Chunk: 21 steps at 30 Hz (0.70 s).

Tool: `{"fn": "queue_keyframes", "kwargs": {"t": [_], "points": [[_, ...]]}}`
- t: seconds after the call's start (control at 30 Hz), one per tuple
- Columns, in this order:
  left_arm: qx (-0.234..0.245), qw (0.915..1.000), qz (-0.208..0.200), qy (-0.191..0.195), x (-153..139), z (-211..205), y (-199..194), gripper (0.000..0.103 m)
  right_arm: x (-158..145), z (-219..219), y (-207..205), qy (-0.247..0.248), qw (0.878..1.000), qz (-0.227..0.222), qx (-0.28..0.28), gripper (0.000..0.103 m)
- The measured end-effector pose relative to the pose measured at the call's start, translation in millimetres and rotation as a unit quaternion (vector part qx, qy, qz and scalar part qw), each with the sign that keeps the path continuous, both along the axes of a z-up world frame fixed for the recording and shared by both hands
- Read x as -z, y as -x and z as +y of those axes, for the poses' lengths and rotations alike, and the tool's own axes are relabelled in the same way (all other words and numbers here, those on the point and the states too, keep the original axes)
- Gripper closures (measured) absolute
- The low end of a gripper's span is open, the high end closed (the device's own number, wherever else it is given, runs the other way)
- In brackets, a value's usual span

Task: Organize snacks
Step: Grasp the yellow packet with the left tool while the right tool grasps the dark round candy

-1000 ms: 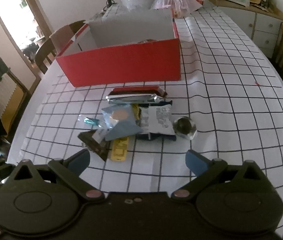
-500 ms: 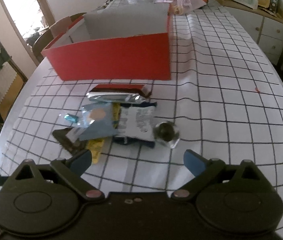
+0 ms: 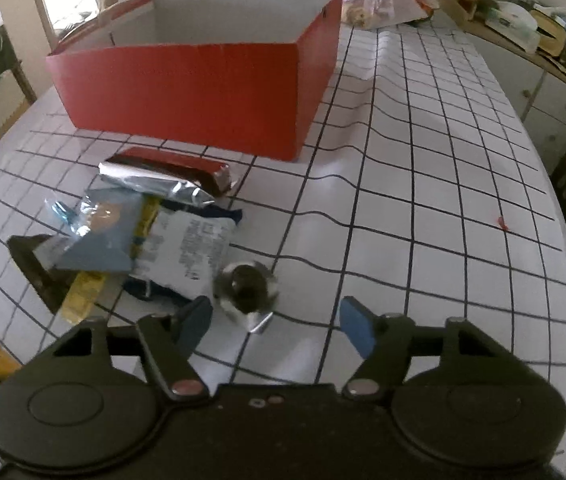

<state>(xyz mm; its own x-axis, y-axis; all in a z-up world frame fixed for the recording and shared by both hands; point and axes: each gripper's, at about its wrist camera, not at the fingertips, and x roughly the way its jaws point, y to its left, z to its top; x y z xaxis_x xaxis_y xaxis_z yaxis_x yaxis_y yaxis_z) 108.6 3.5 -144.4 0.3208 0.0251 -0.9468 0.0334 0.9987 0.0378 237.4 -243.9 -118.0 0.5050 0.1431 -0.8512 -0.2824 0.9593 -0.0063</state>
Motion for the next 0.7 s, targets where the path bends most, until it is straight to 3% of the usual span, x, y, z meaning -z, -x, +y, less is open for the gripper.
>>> {"fn": "queue_keyframes", "kwargs": {"t": [0.2, 0.33, 0.5, 0.7], "points": [[-0.002, 1.0, -0.007, 0.0, -2, -2, 2, 0.046, 7, 8, -7, 0.005, 1.0, -0.002, -0.031, 0.054], [-0.002, 0.9999, -0.009, 0.008, -3, -2, 2, 0.057, 9, 12, -8, 0.002, 0.999, -0.008, -0.047, 0.059], [-0.008, 0.9998, -0.011, 0.014, -4, 0, 3, 0.062, 7, 11, -6, -0.003, 0.999, -0.012, -0.049, 0.078], [-0.021, 0.9994, -0.012, 0.025, -5, 7, 0, 0.063, 7, 6, 0, -0.012, 0.999, -0.019, -0.032, 0.078]]}}
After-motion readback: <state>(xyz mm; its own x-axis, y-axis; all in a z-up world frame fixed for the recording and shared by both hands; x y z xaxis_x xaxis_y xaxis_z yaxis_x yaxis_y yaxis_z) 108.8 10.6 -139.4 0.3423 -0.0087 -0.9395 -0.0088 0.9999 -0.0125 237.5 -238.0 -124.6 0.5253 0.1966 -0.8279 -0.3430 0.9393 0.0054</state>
